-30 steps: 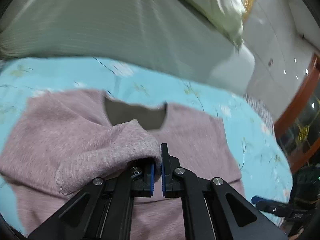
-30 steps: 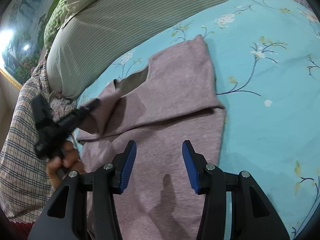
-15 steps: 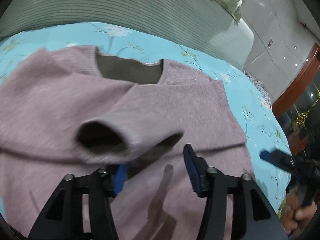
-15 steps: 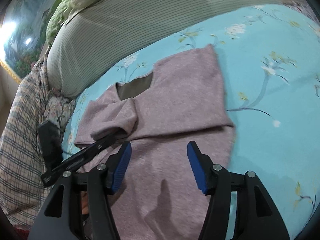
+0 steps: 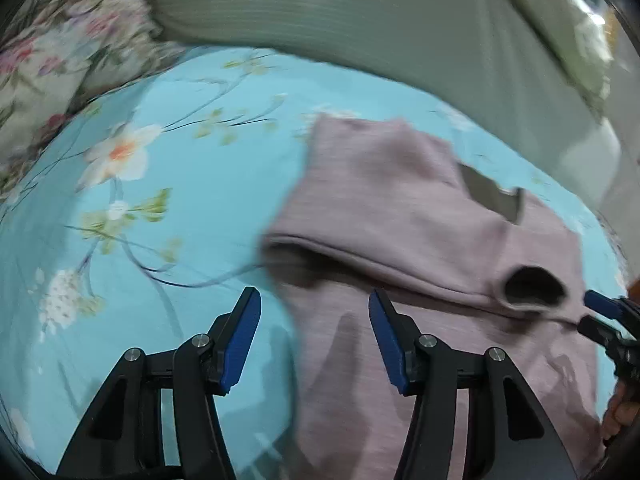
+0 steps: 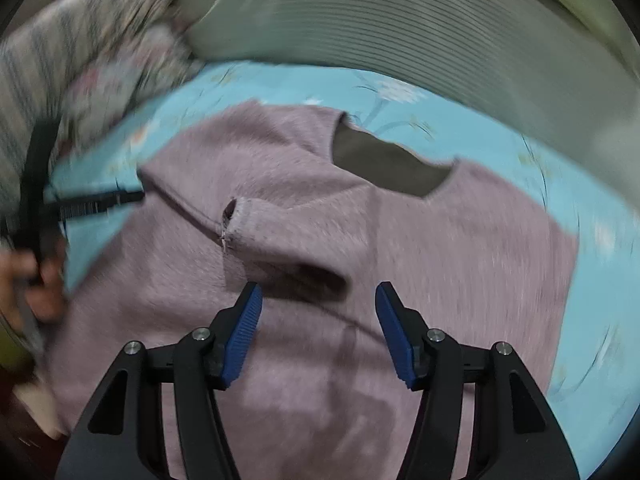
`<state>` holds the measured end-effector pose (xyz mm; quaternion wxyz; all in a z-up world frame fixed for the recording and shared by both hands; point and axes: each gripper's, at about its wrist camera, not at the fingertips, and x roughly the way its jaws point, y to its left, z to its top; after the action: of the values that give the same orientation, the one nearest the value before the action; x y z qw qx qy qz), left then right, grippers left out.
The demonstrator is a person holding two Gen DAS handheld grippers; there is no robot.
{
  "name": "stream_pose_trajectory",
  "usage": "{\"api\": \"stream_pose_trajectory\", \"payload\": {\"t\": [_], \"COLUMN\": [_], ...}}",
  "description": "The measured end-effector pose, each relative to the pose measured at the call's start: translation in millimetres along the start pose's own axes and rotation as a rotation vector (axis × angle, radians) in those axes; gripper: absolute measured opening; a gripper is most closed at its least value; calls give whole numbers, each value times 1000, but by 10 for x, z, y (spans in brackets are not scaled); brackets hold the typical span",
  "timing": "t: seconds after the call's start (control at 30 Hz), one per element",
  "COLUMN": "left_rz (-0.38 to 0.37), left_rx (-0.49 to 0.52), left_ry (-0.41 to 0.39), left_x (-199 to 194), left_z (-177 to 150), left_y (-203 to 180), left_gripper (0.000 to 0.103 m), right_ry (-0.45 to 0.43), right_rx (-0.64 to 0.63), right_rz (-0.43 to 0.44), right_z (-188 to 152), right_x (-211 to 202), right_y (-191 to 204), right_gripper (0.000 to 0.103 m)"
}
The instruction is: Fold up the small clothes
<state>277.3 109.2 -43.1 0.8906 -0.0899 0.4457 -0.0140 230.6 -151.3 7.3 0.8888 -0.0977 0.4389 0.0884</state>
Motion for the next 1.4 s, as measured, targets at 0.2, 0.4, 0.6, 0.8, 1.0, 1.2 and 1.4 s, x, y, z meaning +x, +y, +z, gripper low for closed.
{"api": "stream_pose_trajectory", "payload": {"t": [0.2, 0.4, 0.6, 0.8, 1.0, 1.2, 1.4], "left_rz": [46, 84, 85, 98, 116, 104, 109], "left_rx": [-35, -19, -23, 4, 1, -66, -49], "left_ry": [41, 33, 29, 31, 26, 10, 13], "left_x": [256, 358, 371, 397, 384, 345, 348], "left_z": [28, 69, 100, 96, 85, 70, 64], "left_y": [107, 1, 7, -33, -29, 74, 64], "left_gripper": [56, 55, 53, 53, 49, 45, 45], "right_ry": [-41, -133, -203, -134, -224, -139, -166], "right_rx": [-130, 186, 673, 860, 819, 811, 907], "right_rz": [-28, 26, 15, -4, -25, -52, -239], "right_z": [194, 184, -418, -889, -793, -824, -1021], "right_x": [247, 13, -288, -194, -405, -274, -570], "right_y": [193, -352, -1352, -1677, -1611, -1612, -1651], "right_gripper": [63, 7, 6, 6, 6, 6, 22]}}
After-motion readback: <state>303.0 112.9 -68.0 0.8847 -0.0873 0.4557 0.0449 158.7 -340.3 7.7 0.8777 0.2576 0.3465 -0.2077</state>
